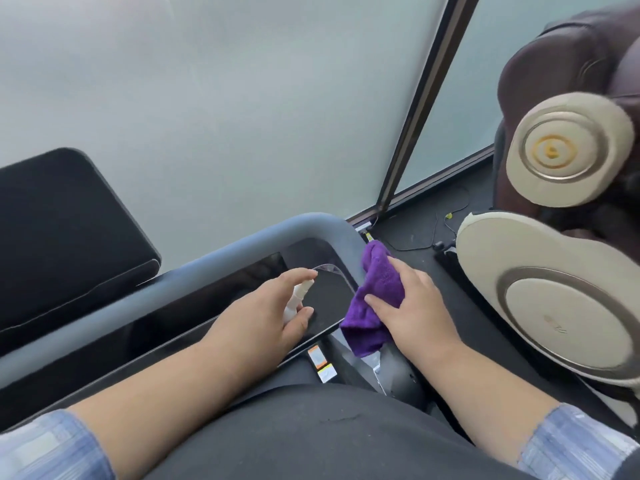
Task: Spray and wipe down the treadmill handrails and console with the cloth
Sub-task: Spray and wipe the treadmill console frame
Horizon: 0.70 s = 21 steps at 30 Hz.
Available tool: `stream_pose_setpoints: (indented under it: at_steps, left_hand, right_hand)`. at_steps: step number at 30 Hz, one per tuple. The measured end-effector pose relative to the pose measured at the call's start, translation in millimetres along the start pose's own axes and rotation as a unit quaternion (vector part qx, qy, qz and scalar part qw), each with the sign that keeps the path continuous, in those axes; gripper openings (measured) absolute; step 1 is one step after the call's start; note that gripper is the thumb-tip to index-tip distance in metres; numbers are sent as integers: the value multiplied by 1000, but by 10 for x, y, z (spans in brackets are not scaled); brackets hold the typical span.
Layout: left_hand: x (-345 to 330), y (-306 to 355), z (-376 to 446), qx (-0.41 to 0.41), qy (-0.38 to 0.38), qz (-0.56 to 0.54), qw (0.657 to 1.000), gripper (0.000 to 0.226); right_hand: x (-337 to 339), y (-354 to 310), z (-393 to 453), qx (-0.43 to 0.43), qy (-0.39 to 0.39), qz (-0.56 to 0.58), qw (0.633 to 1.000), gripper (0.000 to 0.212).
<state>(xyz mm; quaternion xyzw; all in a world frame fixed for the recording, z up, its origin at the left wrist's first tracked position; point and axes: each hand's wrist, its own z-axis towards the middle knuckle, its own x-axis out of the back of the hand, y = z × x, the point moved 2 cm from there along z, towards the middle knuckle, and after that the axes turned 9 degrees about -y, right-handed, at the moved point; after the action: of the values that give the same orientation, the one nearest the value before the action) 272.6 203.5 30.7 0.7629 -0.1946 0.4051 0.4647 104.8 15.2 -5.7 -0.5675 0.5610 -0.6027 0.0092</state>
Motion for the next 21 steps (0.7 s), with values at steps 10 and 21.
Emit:
stream_pose_setpoints:
  at_steps: [10, 21]
  left_hand:
    - [-232, 491, 871, -66, -49, 117, 990, 40]
    - [-330, 433, 1080, -43, -55, 121, 990, 34]
  right_hand:
    - [198, 337, -908, -17, 96, 193, 976, 67]
    - [81, 316, -668, 5, 59, 62, 996, 75]
